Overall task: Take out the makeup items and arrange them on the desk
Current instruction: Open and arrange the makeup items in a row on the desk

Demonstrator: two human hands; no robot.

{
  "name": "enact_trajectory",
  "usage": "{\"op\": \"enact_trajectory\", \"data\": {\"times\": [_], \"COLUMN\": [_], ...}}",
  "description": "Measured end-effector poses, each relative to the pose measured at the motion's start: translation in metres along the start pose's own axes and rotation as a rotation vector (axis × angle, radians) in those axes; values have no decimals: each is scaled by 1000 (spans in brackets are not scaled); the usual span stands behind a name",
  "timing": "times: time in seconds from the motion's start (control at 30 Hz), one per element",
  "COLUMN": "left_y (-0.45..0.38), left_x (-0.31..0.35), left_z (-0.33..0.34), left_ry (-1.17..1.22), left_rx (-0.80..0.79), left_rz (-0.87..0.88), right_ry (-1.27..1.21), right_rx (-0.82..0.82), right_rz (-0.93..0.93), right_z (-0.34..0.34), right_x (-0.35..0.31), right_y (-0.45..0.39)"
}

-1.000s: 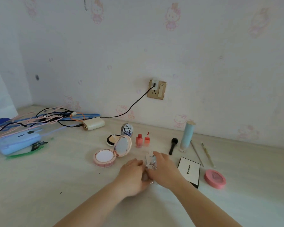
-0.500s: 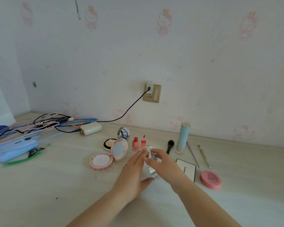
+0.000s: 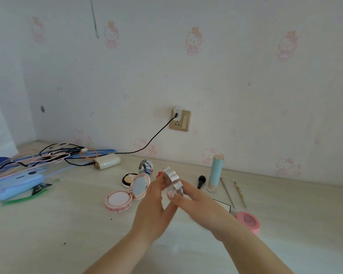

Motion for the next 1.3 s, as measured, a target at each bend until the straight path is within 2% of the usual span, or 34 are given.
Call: {"op": "enact_trajectory", "data": {"times": [0.17, 0.23, 0.33, 0.73, 0.9, 1.1, 1.23, 1.3], "left_y": [-1, -1, -1, 3, 9, 18, 21, 22], "left_x": [15, 18, 19, 16, 6, -8, -12, -15], "left_z": [8, 11, 13, 17, 13, 4, -9, -15], "left_ry": [499, 609, 692, 602, 603, 639, 573, 360], "left_rx": [84, 100, 123, 158, 130, 111, 103, -34], "left_rz": [-298, -381, -414, -461, -590, -712, -644, -525], "right_ry": [35, 32, 19, 256, 11, -237, -198, -128], "right_rx": [67, 106, 179, 320, 351, 296, 291, 315], "right_rz": [-45, -58, -85, -154, 63, 307, 340, 312], "right_z": [2, 1, -3, 9, -11, -14, -14, -15], "right_x": [11, 15, 15, 9, 20, 52, 61, 59], "right_y": [-6, -8, -6, -3, -9, -30, -42, -47]}}
Point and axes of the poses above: each hand's wrist, its own y-axis away from the middle knuckle, its own z-axis out of the palm, x = y × z, the point moved 4 cm from there along -y, towards the middle knuckle, and after that the axes turned 15 degrees about z, right-handed, at the moved point
